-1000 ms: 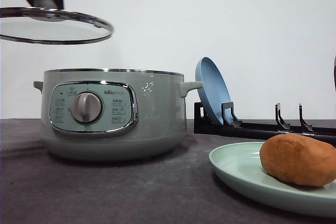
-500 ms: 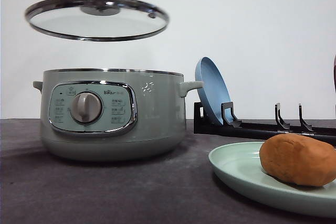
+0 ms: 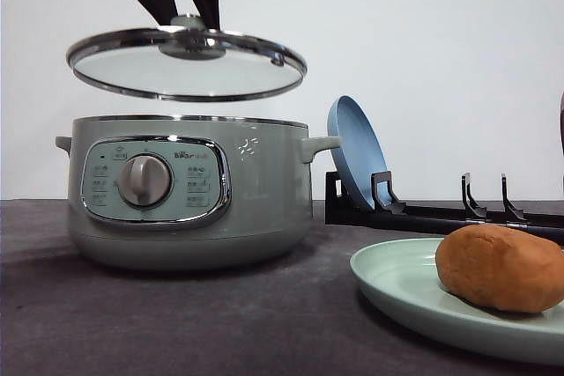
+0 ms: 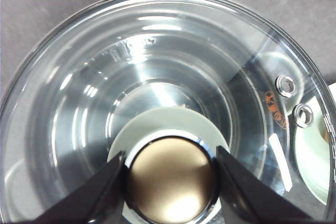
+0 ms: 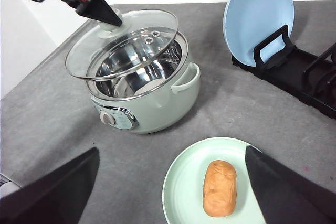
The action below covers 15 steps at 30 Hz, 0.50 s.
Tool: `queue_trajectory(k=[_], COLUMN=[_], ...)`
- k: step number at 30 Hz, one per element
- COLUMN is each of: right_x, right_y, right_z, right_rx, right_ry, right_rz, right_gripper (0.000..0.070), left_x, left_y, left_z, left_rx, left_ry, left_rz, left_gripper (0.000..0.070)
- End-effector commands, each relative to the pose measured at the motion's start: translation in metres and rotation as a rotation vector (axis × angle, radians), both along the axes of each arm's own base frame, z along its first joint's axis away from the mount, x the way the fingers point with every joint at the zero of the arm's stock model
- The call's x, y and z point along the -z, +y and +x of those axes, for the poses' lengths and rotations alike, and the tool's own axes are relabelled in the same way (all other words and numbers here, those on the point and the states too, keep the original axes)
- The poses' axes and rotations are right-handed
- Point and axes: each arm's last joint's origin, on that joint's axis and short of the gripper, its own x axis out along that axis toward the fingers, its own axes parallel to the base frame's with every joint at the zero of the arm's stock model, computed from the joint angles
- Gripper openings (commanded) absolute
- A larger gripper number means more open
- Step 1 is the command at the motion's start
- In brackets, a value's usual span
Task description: Transfer potato from steamer to green plate
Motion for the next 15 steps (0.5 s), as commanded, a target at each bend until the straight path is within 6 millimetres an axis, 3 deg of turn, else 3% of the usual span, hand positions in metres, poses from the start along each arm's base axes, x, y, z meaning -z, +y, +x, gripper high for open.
queue_trajectory(k=[1, 15], right_x=[-0.005, -0.005], right_y=[-0.001, -0.001], right_z=[-0.001, -0.001], right_rx=[-0.001, 0.001], right_ry=[-0.013, -0.021], right_rz=[0.018, 0.021], right_gripper=[0.0561, 0.0561], left_x=[-0.004, 0.014], left_y=[-0.004, -0.01], left_z=[0.004, 0.015], left_rx=[0.006, -0.006], left_ry=[-0.034, -0.001], left_rz=[-0.018, 0.028], left_gripper=[0.0, 0.0])
